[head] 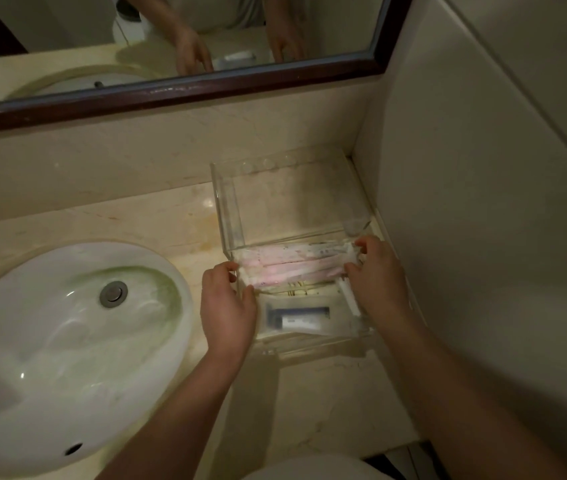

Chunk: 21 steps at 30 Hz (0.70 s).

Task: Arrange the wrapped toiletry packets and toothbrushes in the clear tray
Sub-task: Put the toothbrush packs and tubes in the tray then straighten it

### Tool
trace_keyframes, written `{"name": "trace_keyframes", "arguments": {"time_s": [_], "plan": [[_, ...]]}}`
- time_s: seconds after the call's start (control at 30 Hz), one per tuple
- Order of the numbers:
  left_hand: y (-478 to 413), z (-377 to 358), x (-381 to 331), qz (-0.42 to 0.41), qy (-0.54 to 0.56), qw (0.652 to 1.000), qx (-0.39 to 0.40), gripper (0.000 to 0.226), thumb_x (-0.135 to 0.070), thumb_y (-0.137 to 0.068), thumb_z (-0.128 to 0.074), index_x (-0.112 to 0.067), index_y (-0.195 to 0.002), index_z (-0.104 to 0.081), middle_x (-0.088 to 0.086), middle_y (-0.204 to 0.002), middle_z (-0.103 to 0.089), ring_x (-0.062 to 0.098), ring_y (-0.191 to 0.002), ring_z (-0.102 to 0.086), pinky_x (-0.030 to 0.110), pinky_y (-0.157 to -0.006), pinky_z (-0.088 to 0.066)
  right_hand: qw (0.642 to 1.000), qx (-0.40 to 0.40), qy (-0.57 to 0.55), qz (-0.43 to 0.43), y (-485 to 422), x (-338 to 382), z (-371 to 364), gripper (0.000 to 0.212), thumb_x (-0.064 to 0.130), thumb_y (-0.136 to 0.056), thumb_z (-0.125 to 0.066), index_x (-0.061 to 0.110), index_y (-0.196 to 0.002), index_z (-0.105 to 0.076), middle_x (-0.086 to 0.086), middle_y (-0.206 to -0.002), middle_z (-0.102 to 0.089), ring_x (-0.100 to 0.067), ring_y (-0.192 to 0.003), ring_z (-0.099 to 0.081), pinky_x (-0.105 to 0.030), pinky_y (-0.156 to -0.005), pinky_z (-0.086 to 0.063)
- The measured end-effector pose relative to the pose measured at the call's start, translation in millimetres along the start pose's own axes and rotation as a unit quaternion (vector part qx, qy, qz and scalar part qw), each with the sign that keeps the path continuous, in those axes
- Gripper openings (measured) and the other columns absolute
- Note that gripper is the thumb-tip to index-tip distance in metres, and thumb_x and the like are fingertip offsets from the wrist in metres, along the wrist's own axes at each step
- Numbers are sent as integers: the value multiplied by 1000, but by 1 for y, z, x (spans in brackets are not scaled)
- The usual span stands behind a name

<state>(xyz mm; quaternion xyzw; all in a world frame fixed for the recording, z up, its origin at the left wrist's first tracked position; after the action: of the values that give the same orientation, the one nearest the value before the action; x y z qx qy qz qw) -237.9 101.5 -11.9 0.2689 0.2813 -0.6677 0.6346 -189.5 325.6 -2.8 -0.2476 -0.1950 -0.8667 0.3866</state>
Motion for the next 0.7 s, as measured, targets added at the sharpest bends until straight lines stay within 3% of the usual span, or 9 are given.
{"name": "trace_keyframes", "arguments": {"time_s": [0.2,0.3,0.4,0.57,0.7], "plan": [[-4,-8,-9,-211,-92,970,81,44,5,-71,-61,-11,-112,-66,8,-116,-63,26,-107,-54,36,-92,-45,996,5,-85,-31,-2,-5,4,35,13,-87,-63,17,-121,-57,-4,-119,-62,-18,-101,-61,-26,-83,-48],[-8,-13,-7,-221,-126,960,114,41,4,-72,-62,-14,-108,-71,6,-112,-66,28,-105,-57,38,-86,-47,996,-6,-82,-39,-4,-11,9,28,12,-90,-56,16,-117,-60,-5,-117,-65,-19,-102,-62,-27,-83,-47],[-10,-16,-3,-246,-152,947,140,36,1,-73,-65,-15,-104,-74,5,-108,-69,30,-100,-60,38,-83,-50,1000,-22,-1,-19,-3,-13,12,21,14,-89,-56,17,-109,-63,-5,-109,-66,-24,-95,-62,-29,-76,-47],[-11,-16,1,-247,-161,943,157,32,-3,-74,-66,-16,-101,-75,6,-112,-69,30,-103,-59,39,-85,-49,996,-37,40,64,1,-8,9,18,19,-87,-58,18,-103,-66,-5,-104,-63,-24,-91,-61,-31,-73,-47],[-8,-15,-2,-240,-160,945,152,32,-4,-75,-64,-15,-104,-72,11,-120,-64,33,-110,-56,42,-89,-49,996,-24,72,51,2,-4,-3,15,23,-86,-60,20,-100,-66,-4,-107,-60,-24,-92,-60,-33,-74,-50]]}}
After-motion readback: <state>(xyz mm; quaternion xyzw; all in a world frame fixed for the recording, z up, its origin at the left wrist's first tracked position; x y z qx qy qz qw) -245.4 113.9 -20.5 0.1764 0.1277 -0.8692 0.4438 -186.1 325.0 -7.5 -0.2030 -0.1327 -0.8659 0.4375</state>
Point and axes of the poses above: each hand's wrist, its own y-axis away from the middle knuckle, its own z-axis out of the back of the hand, x = y × z, the point moved 1 cm from there along -y, towards the middle knuckle
